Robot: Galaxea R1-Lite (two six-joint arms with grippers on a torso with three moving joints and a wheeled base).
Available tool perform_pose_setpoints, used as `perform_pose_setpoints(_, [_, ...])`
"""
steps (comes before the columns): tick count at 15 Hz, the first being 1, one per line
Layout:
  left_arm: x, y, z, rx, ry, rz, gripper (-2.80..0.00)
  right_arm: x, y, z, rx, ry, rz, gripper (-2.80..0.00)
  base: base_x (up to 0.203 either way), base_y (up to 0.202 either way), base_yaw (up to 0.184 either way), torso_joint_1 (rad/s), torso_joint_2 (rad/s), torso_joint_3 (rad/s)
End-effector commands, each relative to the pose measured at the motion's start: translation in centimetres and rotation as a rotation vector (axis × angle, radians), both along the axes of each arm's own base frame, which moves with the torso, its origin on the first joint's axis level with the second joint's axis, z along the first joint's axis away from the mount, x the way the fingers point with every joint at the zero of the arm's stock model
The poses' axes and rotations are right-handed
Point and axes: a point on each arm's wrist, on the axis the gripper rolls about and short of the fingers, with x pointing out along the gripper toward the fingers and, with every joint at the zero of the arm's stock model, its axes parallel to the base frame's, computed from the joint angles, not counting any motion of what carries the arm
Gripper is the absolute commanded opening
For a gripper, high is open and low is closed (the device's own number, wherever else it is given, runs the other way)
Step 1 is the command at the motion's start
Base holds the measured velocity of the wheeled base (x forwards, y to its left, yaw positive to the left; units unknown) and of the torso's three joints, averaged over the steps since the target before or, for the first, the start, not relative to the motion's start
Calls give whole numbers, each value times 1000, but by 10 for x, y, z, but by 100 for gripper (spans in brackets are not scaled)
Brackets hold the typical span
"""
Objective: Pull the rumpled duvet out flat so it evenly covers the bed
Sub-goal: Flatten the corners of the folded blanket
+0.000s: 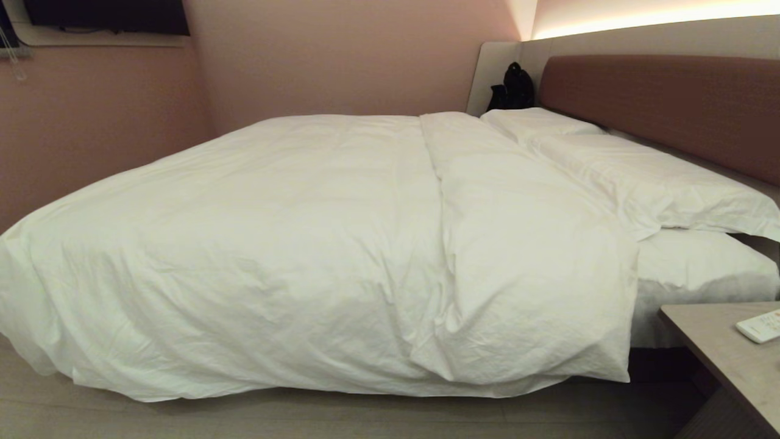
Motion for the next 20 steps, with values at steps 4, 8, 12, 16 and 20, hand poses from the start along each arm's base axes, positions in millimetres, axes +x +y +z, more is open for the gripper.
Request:
perform_pose_setpoints(4, [0, 0, 0, 0, 0, 0, -280, 0, 0, 0, 0, -1, 0, -280, 0, 0, 0, 0, 0, 0])
perform_pose_setpoints(8, [0, 0, 0, 0, 1, 0, -280, 0, 0, 0, 0, -1, 0, -280, 0, 0, 0, 0, 0, 0])
perform_pose_setpoints(12, [0, 0, 0, 0, -1, 0, -280, 0, 0, 0, 0, -1, 0, -280, 0, 0, 0, 0, 0, 0])
perform_pose_setpoints(16, [0, 0, 0, 0, -1, 0, -280, 0, 0, 0, 0, -1, 0, -280, 0, 0, 0, 0, 0, 0])
perform_pose_setpoints(20, [0, 0, 0, 0, -1, 0, -280, 0, 0, 0, 0, -1, 0, -280, 0, 0, 0, 0, 0, 0])
